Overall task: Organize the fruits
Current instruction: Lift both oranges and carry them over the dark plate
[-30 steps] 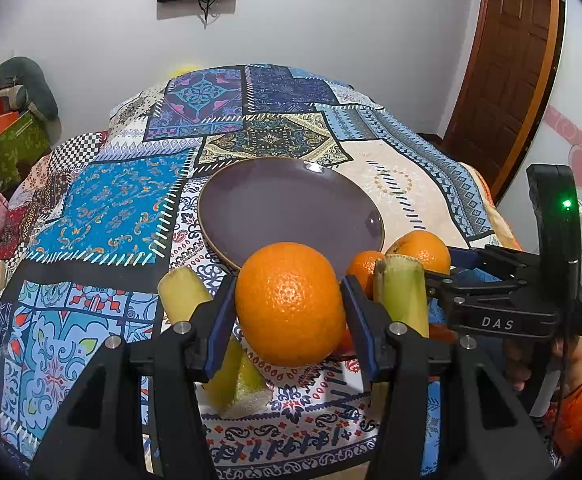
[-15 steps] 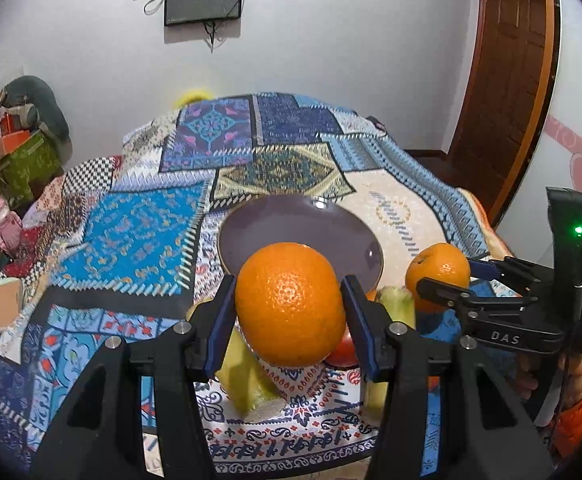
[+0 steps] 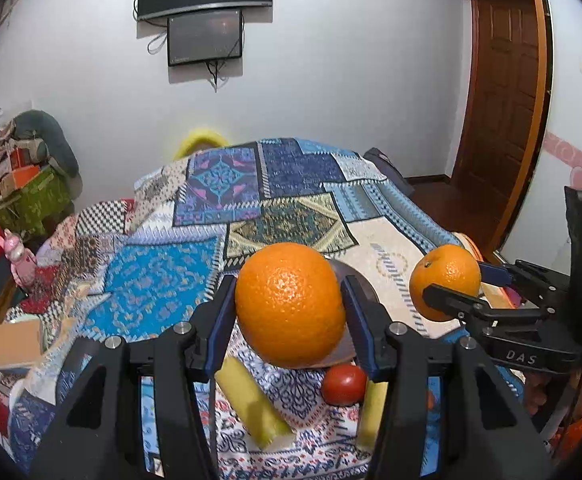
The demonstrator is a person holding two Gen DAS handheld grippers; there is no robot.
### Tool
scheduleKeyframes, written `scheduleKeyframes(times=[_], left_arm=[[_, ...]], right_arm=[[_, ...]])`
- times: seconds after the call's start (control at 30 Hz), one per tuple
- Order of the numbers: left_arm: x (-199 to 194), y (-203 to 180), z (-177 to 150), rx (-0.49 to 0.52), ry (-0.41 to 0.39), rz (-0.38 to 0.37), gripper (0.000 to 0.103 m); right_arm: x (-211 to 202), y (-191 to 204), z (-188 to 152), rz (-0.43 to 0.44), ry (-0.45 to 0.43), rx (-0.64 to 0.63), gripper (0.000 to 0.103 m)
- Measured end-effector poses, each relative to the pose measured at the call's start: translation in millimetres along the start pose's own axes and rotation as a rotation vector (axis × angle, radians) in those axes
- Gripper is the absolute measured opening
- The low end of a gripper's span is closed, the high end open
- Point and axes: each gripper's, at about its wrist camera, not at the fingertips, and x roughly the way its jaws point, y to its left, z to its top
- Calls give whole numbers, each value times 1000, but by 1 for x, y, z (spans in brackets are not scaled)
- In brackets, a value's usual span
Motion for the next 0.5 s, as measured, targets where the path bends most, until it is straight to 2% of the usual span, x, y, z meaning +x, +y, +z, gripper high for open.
scheduleKeyframes(times=[0.23, 0.5], left_arm=[[18, 4, 15, -2, 8, 5, 52], [62, 12, 14, -9, 69, 15, 52]], right_arm=[[16, 6, 12, 9, -16, -15, 65], [53, 5, 12, 18, 32, -18, 65]])
